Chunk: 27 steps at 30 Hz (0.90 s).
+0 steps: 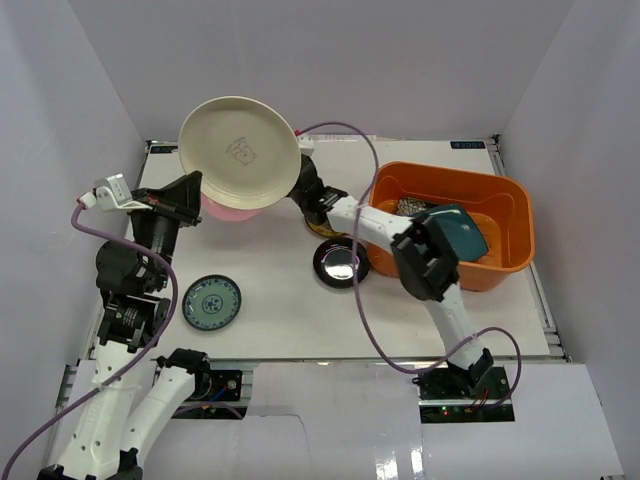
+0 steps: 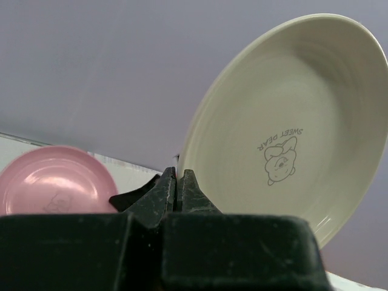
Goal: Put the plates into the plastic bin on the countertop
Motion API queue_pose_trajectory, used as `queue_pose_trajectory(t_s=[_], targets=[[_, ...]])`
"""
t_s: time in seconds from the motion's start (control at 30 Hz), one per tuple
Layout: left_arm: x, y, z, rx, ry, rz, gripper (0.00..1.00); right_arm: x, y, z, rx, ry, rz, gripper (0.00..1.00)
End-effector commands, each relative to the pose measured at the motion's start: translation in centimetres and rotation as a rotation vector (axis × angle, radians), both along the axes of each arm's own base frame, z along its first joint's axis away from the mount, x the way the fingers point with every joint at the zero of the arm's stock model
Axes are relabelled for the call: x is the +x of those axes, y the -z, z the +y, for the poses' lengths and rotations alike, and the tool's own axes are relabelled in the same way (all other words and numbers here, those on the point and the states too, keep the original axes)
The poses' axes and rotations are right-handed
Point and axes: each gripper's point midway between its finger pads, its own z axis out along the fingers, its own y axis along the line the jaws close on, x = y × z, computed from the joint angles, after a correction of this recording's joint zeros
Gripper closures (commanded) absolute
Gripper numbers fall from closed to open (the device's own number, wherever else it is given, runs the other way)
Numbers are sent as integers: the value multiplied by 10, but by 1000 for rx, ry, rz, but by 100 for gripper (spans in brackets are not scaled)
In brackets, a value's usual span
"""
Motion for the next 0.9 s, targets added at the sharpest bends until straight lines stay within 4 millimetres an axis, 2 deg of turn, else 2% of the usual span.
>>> queue_pose_trajectory(t_s=[0.0, 0.07, 0.1, 0.13, 0.17, 0.2, 0.23, 0.27, 0.3, 0.33, 0.37, 0.4, 0.43, 0.47, 0.5, 0.53, 0.57, 0.6, 0.63, 0.67, 0.7, 0.73, 0.77, 0.8, 0.83, 0.87], targets=[[-12, -35, -14, -47, 103, -82, 100, -30, -215, -74, 164, 90, -371, 92], [-10, -33, -30, -52, 189, -61, 100, -33, -224, -123, 107, 139, -403, 92], [-2, -24, -46, -71, 267, -15, 100, -51, -224, -156, 82, 153, -394, 92], [2, -18, -54, -82, 306, 12, 100, -53, -217, -182, 50, 181, -382, 92], [7, -16, -62, -95, 346, 19, 100, -48, -211, -221, 10, 235, -372, 92], [21, -1, -73, -121, 387, 81, 100, -54, -167, -248, -76, 256, -278, 92], [27, 7, -81, -126, 412, 110, 100, -70, -182, -281, -57, 293, -296, 92], [29, 13, -94, -127, 444, 130, 100, -69, -172, -320, -74, 353, -269, 92], [42, 27, -105, -119, 447, 171, 100, -87, -154, -346, -91, 387, -241, 92], [51, 34, -110, -118, 408, 186, 100, -94, -134, -366, -123, 421, -195, 92], [46, 32, -136, -101, 453, 187, 100, -97, -124, -395, -138, 491, -176, 92], [62, 54, -155, -43, 445, 237, 100, -108, -102, -408, -155, 515, -143, 92], [67, 60, -171, -19, 458, 255, 100, -112, -88, -416, -164, 520, -110, 92], [66, 52, -192, -7, 479, 253, 100, -112, -77, -433, -168, 551, -82, 92], [71, 59, -203, 10, 491, 277, 100, -113, -64, -438, -168, 550, -46, 92], [79, 84, -227, 42, 518, 339, 100, -117, -46, -448, -174, 561, -2, 92], [83, 80, -236, 44, 526, 336, 100, -118, -37, -455, -177, 577, 18, 92], [86, 86, -245, 55, 530, 351, 100, -120, -32, -461, -177, 589, 31, 92], [93, 107, -257, 89, 532, 397, 100, -123, -22, -470, -176, 609, 54, 92], [94, 112, -267, 106, 540, 411, 100, -124, -18, -473, -171, 614, 64, 92], [96, 109, -274, 111, 544, 407, 100, -124, -13, -473, -172, 606, 80, 92], [97, 116, -279, 125, 545, 426, 100, -124, -10, -474, -172, 603, 91, 92], [97, 130, -292, 148, 560, 449, 100, -125, -6, -484, -177, 629, 108, 84], [99, 129, -298, 154, 555, 447, 100, -126, -3, -487, -179, 641, 116, 74], [97, 137, -305, 175, 560, 467, 100, -126, -2, -494, -171, 672, 120, 61], [102, 149, -312, 202, 555, 484, 100, -128, -3, -497, -163, 686, 118, 33]])
